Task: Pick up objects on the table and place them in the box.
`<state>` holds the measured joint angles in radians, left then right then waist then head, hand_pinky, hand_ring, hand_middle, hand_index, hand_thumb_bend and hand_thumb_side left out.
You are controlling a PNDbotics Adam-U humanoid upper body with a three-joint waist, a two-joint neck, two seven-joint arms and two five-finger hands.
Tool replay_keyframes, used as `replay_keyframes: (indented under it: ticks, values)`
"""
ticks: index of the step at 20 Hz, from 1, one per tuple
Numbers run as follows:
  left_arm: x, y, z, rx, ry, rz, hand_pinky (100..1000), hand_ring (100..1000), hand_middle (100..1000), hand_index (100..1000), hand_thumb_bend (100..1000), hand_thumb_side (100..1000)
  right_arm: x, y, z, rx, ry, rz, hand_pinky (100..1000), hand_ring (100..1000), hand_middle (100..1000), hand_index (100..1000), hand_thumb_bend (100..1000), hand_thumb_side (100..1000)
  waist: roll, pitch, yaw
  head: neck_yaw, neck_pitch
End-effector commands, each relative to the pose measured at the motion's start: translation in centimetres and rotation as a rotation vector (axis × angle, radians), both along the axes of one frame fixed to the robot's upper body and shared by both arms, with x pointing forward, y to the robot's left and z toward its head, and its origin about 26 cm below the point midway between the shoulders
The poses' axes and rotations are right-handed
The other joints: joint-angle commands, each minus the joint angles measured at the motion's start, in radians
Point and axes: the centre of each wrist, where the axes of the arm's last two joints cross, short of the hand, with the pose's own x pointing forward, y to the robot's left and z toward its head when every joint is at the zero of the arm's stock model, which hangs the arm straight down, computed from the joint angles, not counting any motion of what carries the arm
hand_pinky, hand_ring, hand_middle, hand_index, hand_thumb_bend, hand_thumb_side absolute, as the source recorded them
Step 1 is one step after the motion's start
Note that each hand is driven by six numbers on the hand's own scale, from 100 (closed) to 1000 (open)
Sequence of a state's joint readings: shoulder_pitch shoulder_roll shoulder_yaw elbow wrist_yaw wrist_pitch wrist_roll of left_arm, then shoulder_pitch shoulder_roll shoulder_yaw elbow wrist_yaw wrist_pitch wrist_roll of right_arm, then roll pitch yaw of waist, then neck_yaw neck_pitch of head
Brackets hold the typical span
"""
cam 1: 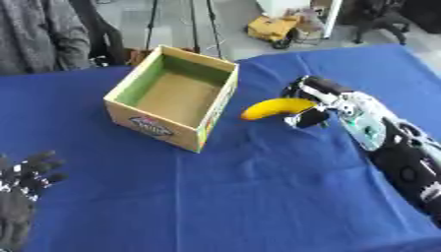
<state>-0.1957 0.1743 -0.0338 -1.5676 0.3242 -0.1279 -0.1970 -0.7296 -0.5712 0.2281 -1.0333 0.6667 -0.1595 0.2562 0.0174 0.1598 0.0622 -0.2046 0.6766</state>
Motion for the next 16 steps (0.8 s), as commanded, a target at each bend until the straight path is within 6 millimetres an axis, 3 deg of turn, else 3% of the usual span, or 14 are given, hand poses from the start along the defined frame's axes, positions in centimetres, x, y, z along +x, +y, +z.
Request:
replay_keyframes:
  ticks: [1,10,16]
  values:
    - [0.2,0.0,0.6,0.001,-0.02,-0.008,719,768,736,565,238,1000,0.1,-0.6,3.3,-0.013,-0.078,0.0,400,478,547,652,101,251,-0.003,-0.02,-0.001,0.004,0.006]
    - [0.1,-0.1,0.4,0.003,-0.014,-0.012,719,768,735,565,238,1000,0.4,1.2,7.4,0.01,-0.164,0.053,404,478,543,650,107,246,-0.009,-0.031,0.014,0.004,0.005]
    - [0.3,-0.6,0.7,0.002,-0.023,-0.036,719,767,735,565,241,1000,0.7,3.7,9.4,0.019,-0.193,0.117,404,478,542,653,107,247,-0.016,-0.031,0.08,-0.015,-0.01]
